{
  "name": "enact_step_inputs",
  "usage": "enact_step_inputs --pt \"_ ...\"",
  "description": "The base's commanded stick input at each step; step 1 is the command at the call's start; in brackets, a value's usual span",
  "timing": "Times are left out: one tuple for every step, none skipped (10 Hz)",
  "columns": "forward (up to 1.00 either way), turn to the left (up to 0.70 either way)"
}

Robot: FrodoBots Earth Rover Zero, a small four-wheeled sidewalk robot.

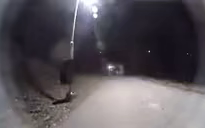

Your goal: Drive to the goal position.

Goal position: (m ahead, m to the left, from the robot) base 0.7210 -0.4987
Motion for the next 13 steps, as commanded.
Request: enact_step_inputs --pt "0.0 0.0" --pt "0.0 0.0" --pt "0.0 0.0" --pt "0.0 0.0" --pt "0.0 -0.04" --pt "0.0 -0.12" --pt "0.0 -0.2" --pt "0.0 -0.28" --pt "0.57 -0.34" --pt "1.0 -0.36" --pt "1.0 -0.37" --pt "1.0 -0.38" --pt "1.0 -0.38"
